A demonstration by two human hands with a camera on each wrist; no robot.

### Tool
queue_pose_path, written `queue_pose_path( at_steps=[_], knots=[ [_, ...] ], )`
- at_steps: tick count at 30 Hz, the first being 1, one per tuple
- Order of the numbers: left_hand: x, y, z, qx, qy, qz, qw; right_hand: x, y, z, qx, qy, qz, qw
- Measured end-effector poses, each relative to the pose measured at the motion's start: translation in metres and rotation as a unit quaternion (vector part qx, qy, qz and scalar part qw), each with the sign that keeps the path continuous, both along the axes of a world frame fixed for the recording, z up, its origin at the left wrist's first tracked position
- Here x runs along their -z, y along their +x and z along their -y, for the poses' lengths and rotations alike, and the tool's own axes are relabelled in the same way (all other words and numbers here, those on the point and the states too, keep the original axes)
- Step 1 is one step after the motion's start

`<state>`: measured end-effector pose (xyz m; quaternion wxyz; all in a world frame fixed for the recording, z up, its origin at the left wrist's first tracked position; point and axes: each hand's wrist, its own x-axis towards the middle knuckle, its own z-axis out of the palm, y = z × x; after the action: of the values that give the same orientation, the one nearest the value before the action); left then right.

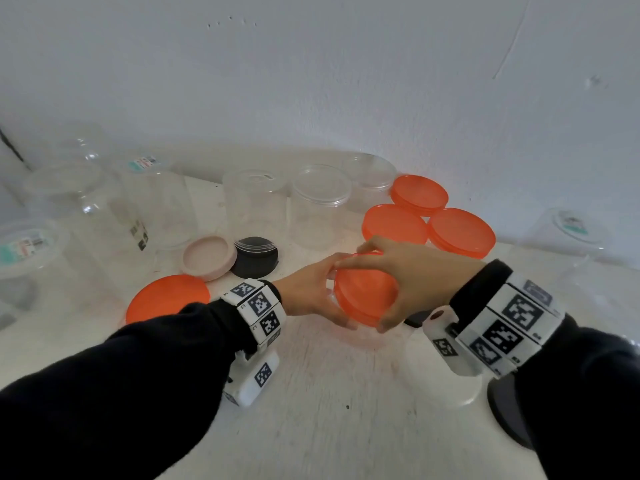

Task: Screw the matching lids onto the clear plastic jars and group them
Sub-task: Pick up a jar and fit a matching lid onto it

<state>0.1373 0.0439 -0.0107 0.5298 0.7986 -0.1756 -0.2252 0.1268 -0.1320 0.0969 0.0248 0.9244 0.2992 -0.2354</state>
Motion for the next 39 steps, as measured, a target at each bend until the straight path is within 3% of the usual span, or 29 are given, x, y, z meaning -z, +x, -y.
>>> queue_pose_path(
  at_steps=[6,8,11,13,19,29,34,36,39],
  knots=[
    [0.000,0.000,0.000,0.002,-0.001,0.013,1.000,0.012,-0.015,-0.018,0.084,-0.049,0.150,0.984],
    [0.001,0.001,0.000,0.003,-0.002,0.012,1.000,0.014,-0.014,-0.014,0.079,-0.054,0.127,0.987],
    [0.000,0.001,0.001,0.009,-0.005,0.015,1.000,0.003,-0.009,-0.006,0.024,0.003,-0.008,1.000],
    [0.000,0.001,0.000,0.016,-0.003,0.018,1.000,-0.002,-0.008,-0.006,-0.011,0.004,-0.047,0.999],
    [0.001,0.001,0.000,0.019,0.000,0.012,1.000,0.005,-0.011,-0.019,0.001,-0.032,0.056,0.998],
    [0.001,0.001,-0.003,0.030,-0.005,0.013,0.999,0.008,-0.013,-0.014,0.047,0.007,0.071,0.996],
    [0.000,0.000,-0.002,0.025,0.001,0.006,1.000,0.016,-0.015,-0.015,0.077,-0.017,0.133,0.988],
    [-0.001,0.000,-0.002,0.025,-0.002,0.007,1.000,0.017,-0.013,-0.008,0.055,0.008,0.094,0.994],
    [-0.001,0.000,-0.002,0.029,-0.004,0.012,0.999,0.010,-0.011,0.001,0.007,0.053,-0.034,0.998]
  ],
)
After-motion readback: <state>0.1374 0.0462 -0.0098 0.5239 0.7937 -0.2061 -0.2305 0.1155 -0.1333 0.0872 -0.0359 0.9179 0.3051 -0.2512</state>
